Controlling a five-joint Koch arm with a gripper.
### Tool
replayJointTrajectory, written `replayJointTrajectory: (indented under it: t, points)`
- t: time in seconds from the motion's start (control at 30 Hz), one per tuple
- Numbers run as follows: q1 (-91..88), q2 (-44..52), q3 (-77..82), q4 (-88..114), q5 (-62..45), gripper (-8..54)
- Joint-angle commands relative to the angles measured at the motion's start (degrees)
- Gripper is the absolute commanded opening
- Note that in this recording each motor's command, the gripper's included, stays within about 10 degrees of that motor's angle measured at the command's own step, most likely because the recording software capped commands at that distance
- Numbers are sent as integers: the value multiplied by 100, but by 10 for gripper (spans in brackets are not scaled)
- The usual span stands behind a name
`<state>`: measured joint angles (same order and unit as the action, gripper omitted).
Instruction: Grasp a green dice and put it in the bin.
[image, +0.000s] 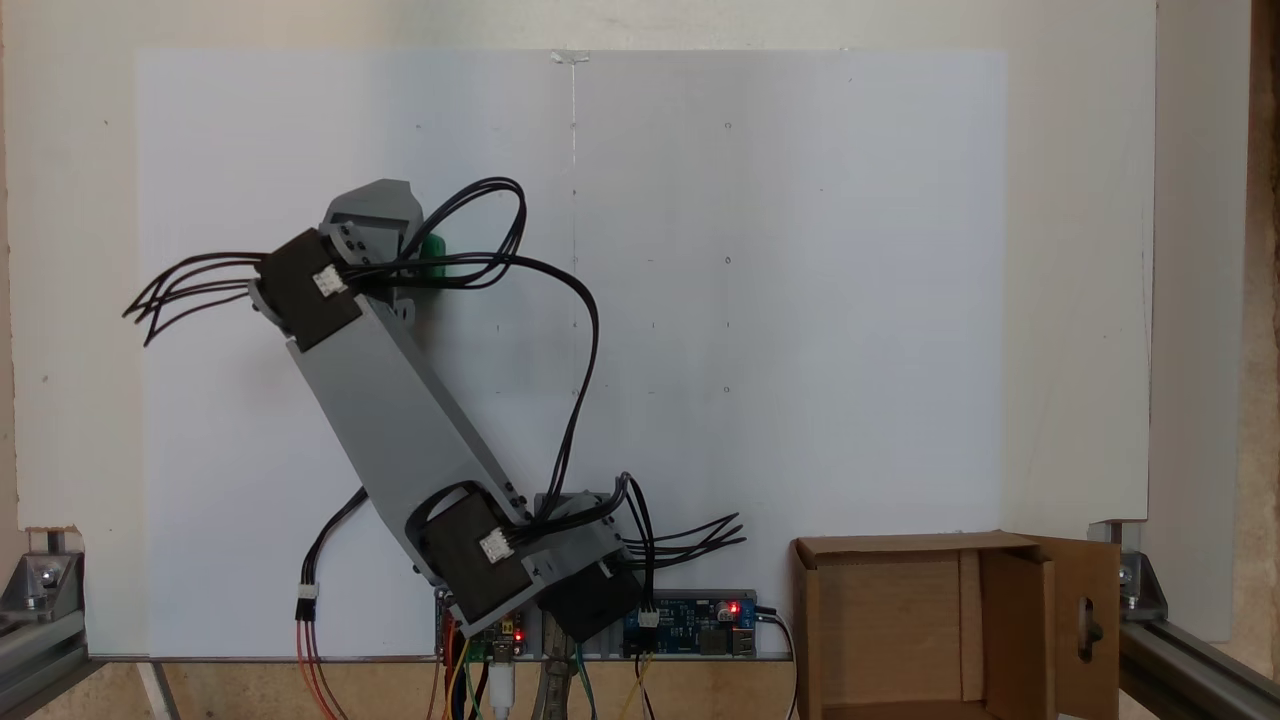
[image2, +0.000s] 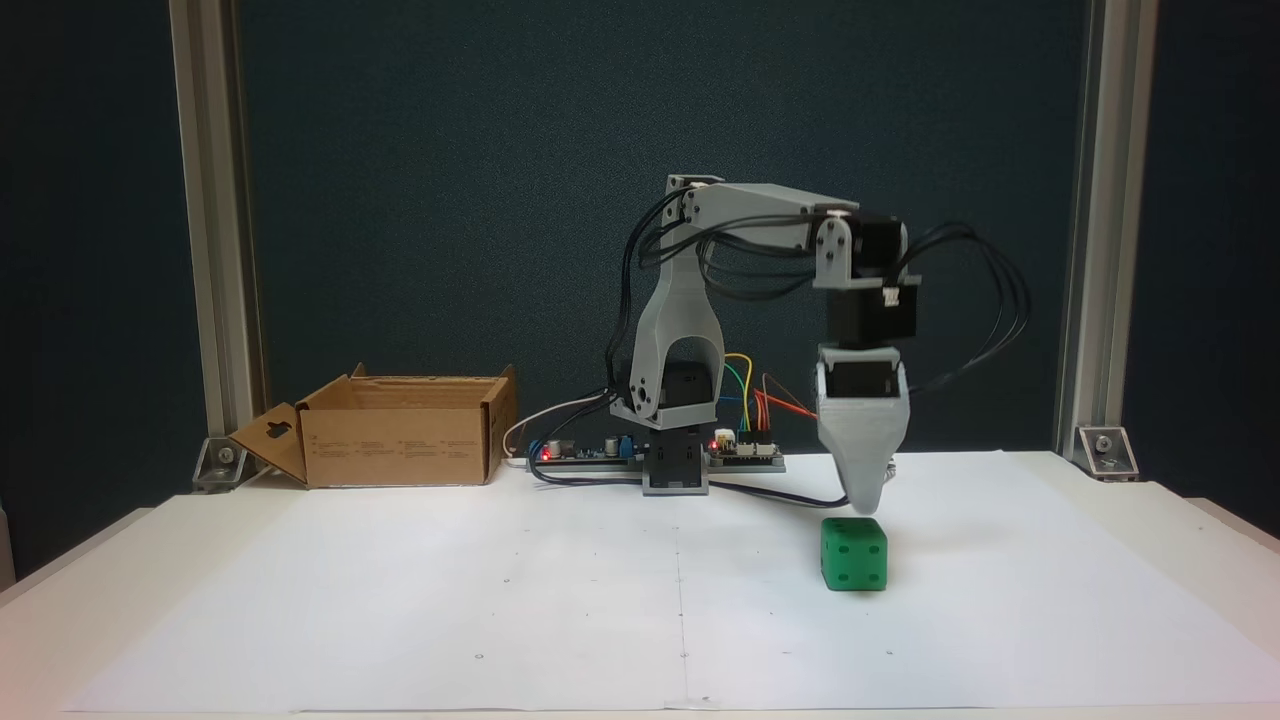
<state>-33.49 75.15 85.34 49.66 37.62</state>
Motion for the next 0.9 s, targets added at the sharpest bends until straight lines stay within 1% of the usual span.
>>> replayJointTrajectory:
  t: [0.0, 0.33, 0.87]
  points:
    - [9, 26, -88, -53, 466, 433]
    - [44, -18, -44, -62, 466, 433]
    - [-18, -598, -44, -334, 466, 432]
